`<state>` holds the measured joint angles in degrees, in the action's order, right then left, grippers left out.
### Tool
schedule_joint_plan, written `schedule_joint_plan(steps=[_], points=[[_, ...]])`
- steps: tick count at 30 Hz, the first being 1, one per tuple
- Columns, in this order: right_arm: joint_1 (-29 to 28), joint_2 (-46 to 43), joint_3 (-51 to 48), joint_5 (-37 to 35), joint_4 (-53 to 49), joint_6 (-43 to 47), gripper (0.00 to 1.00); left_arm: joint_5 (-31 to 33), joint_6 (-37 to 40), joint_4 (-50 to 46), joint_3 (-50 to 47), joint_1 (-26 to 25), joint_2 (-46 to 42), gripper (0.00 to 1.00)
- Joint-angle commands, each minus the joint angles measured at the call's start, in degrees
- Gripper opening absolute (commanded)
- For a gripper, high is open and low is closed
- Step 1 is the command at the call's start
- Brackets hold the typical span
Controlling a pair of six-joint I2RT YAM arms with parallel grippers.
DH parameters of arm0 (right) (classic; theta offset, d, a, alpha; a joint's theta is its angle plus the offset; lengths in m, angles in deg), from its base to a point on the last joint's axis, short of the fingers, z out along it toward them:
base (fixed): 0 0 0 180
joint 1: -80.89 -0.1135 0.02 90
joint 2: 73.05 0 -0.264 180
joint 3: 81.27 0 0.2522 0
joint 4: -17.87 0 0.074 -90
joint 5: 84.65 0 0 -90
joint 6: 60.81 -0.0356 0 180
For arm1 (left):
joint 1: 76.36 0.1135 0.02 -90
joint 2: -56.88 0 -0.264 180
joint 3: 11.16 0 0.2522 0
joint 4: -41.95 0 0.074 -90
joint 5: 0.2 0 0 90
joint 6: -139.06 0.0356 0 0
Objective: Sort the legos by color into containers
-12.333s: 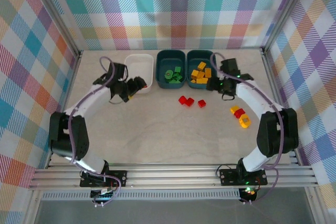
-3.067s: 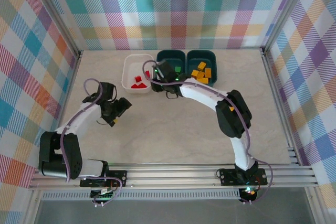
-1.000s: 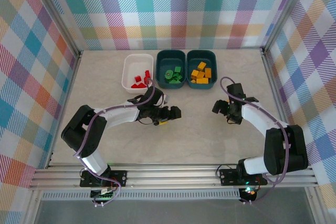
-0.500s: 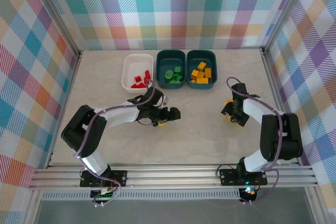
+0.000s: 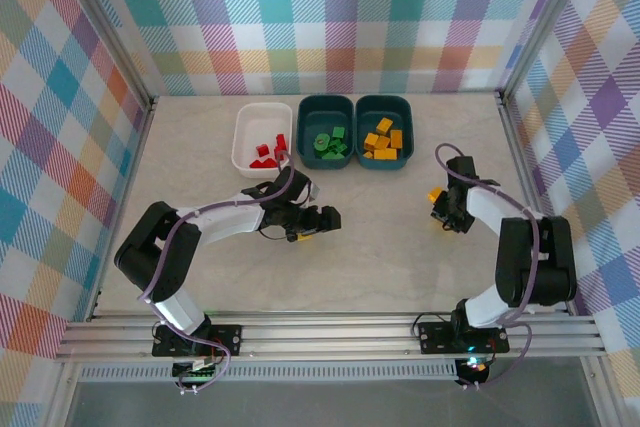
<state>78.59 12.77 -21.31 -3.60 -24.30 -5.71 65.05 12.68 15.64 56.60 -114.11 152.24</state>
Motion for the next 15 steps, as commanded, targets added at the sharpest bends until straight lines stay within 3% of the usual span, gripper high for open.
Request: schedule_joint_plan(steps=[1, 8, 11, 15], points=[[-0.28, -6.23, -0.31, 1.81, -2.21, 0.04, 0.29, 0.88, -0.09, -1.22, 1.69, -0.53, -1.15, 0.89], [-3.87, -14.94, 2.21, 4.27, -6.57, -1.07, 0.28, 3.18, -1.19, -1.74, 1.73, 1.26, -3.46, 0.89], [-9.48, -11.73, 7.62, 4.71, -4.16, -0.09, 0.29, 2.08, -3.62, 0.14, 0.99, 5.41, -4.15, 0.89], [-14.37, 1.11, 18.02, 6.7, 2.98, 2.56, 0.3, -3.73, -10.14, 8.55, -3.14, 14.72, -5.06, 0.89]])
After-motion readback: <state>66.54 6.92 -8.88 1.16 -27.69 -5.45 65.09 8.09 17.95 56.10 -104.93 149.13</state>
